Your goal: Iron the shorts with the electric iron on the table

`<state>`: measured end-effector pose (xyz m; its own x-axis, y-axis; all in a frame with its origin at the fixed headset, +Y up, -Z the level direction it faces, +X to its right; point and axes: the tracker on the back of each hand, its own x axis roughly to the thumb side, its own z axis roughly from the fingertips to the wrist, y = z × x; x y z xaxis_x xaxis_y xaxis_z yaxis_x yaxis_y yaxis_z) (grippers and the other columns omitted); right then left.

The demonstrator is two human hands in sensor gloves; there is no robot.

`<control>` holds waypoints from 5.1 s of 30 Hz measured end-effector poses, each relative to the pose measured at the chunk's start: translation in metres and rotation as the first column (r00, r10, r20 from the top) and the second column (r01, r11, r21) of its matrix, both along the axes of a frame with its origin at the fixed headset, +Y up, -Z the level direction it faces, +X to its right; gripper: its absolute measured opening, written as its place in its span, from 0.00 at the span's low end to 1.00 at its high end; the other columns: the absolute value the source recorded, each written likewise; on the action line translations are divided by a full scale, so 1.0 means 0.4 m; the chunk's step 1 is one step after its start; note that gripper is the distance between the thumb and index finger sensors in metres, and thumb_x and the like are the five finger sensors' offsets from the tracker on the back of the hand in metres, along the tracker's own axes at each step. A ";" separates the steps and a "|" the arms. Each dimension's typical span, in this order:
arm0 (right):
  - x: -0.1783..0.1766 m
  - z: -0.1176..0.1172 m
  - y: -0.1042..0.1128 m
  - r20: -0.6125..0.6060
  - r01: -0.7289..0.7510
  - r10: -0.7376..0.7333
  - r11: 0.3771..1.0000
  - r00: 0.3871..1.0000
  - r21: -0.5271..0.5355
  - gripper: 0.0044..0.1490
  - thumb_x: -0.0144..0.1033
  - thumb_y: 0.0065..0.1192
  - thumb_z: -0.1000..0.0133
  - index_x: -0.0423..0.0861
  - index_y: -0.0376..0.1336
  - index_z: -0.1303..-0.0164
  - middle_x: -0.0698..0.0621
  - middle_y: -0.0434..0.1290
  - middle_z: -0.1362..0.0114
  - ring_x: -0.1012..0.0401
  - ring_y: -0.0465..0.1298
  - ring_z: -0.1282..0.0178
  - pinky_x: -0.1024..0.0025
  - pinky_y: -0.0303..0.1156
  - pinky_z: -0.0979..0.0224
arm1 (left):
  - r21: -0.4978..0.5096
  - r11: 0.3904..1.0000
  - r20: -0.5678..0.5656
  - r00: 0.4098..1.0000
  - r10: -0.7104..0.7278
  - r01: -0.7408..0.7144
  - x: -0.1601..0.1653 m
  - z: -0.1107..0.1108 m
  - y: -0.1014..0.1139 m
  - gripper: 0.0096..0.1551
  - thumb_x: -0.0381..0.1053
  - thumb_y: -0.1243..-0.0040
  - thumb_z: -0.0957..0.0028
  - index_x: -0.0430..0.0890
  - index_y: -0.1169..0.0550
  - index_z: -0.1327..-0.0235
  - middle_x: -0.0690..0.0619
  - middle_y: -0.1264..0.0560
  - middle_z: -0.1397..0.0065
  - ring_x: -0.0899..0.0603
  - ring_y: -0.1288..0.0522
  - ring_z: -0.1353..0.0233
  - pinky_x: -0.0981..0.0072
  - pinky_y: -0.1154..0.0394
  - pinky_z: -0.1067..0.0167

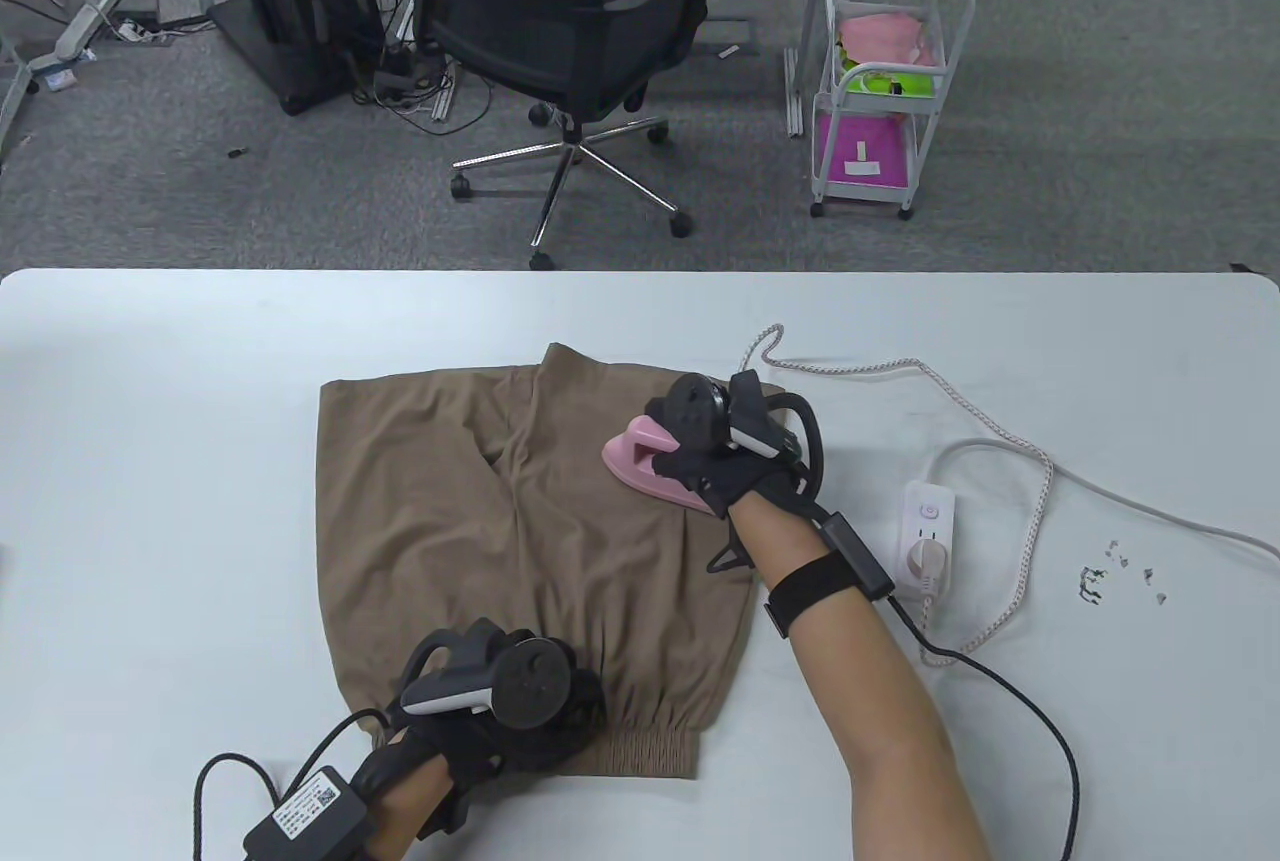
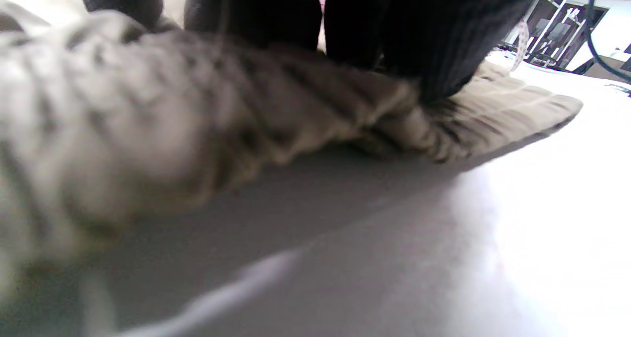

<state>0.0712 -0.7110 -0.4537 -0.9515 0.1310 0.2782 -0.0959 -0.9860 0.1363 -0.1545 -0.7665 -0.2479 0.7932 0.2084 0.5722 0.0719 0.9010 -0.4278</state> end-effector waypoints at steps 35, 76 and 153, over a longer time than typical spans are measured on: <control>-0.264 0.009 -0.013 -0.153 0.080 -0.080 0.997 0.985 -0.006 0.40 0.57 0.75 0.44 0.64 0.60 0.22 0.57 0.75 0.38 0.60 0.81 0.53 0.54 0.78 0.58 | 0.005 1.000 0.002 1.000 -0.003 0.003 0.003 0.002 -0.002 0.34 0.63 0.37 0.47 0.60 0.32 0.26 0.52 0.37 0.22 0.40 0.36 0.26 0.31 0.41 0.25; -0.162 0.016 -0.012 -0.116 0.152 -0.149 0.988 0.982 0.018 0.40 0.56 0.76 0.45 0.65 0.61 0.23 0.58 0.74 0.37 0.59 0.81 0.51 0.52 0.78 0.56 | 0.000 1.000 0.006 1.000 0.000 0.000 0.004 0.000 -0.003 0.34 0.62 0.37 0.47 0.59 0.32 0.27 0.52 0.36 0.22 0.40 0.35 0.26 0.31 0.42 0.25; -0.270 0.073 -0.021 -0.232 0.104 -0.104 0.995 0.967 -0.014 0.39 0.58 0.78 0.46 0.64 0.64 0.25 0.58 0.77 0.42 0.62 0.81 0.56 0.55 0.79 0.61 | -0.003 1.000 0.010 1.000 0.000 0.000 0.001 -0.001 -0.001 0.34 0.62 0.37 0.46 0.59 0.32 0.26 0.52 0.37 0.22 0.40 0.36 0.26 0.34 0.39 0.26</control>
<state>-0.0369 -0.7194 -0.4243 -0.8423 0.2262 0.4893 -0.1634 -0.9721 0.1682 -0.1541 -0.7668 -0.2483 0.7876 0.2100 0.5793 0.0760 0.8999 -0.4295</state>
